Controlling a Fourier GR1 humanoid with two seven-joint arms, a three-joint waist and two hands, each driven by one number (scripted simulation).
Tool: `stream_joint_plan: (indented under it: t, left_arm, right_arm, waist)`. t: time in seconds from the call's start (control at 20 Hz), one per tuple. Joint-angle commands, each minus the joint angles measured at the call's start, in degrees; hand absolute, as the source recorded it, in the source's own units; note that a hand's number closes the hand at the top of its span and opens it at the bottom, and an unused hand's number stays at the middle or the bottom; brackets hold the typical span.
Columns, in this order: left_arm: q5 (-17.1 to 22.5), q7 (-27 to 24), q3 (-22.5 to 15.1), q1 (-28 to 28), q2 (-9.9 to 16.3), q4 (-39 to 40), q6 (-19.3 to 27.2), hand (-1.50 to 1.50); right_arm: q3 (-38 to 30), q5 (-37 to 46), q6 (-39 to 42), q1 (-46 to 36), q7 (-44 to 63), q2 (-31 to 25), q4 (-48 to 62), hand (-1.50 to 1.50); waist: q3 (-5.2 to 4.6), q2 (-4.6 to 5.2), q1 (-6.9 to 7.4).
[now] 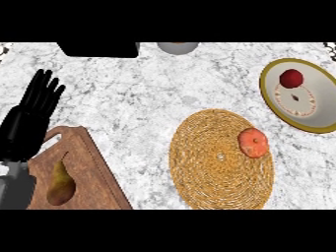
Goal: Pick the tomato from the placemat and place it in the bowl
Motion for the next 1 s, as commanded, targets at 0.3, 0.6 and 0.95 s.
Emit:
stream_joint_plan:
  t: [0.3,0.6,0.95]
  left_arm:
    - [-0.01,-0.59,0.71,-0.54,-0.01,1.10,-2.18,0.00]
    - [0.90,1.24,0.46,-0.50,0.39,-1.19,-2.86,0.00]
    - [-1.20,0.63,-0.86,-2.93,-2.44,0.68,-0.05,0.00]
  right_arm:
    - [0.94,8.99,-3.72,-18.95,-13.29,7.97,33.81,1.50]
    - [4.91,15.66,-2.90,-22.76,-14.15,8.42,45.74,1.50]
    - [2.94,13.83,1.83,-25.50,-15.57,15.91,55.98,-1.50]
  waist:
    - [0.06,0.56,1.51]
    - [0.13,1.40,3.62]
    - [0.23,1.61,2.68]
